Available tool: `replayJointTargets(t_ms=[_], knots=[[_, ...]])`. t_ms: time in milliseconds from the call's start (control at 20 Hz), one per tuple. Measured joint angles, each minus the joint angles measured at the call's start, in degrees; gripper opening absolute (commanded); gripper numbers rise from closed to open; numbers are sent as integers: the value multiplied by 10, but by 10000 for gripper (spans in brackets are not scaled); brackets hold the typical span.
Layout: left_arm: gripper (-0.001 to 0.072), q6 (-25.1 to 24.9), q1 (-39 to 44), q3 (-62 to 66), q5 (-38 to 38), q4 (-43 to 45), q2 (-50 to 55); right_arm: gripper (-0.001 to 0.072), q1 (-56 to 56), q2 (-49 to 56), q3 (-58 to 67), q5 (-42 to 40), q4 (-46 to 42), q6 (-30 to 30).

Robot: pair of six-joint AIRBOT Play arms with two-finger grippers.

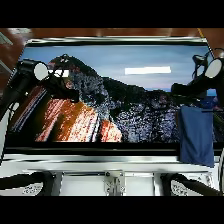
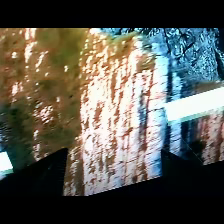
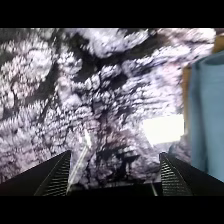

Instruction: Fold the shirts.

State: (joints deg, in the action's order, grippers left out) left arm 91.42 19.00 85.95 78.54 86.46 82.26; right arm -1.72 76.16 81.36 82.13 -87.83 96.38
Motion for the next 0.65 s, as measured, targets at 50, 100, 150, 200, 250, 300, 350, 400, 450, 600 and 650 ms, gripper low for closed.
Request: replayJointTargets(t_ms=[50, 100, 150, 200, 250, 300, 350, 400, 450, 600, 650], knots=[[714, 4, 2, 0, 0, 4, 2, 672, 8, 6, 1, 7, 6, 0], [714, 6, 3, 0, 0, 6, 4, 672, 14, 10, 1, 11, 9, 0], [714, 8, 5, 0, 0, 7, 6, 672, 18, 13, 1, 14, 12, -1], [714, 9, 5, 0, 0, 8, 6, 672, 21, 16, 1, 17, 14, -1], [715, 10, 6, 0, 0, 9, 7, 672, 23, 18, 1, 20, 14, -1], [714, 10, 6, 0, 0, 10, 8, 672, 24, 19, 1, 20, 14, -1], [714, 11, 6, 0, -3, 10, 8, 672, 26, 19, 1, 22, 16, -1], [714, 12, 6, 0, -5, 10, 8, 672, 27, 20, 1, 24, 17, -1], [714, 12, 6, 0, -8, 11, 9, 672, 28, 21, 1, 24, 18, -1], [714, 12, 6, 0, -12, 12, 9, 672, 28, 21, 1, 25, 18, -1], [714, 12, 6, 0, -12, 12, 9, 672, 28, 22, 1, 25, 18, -1]])
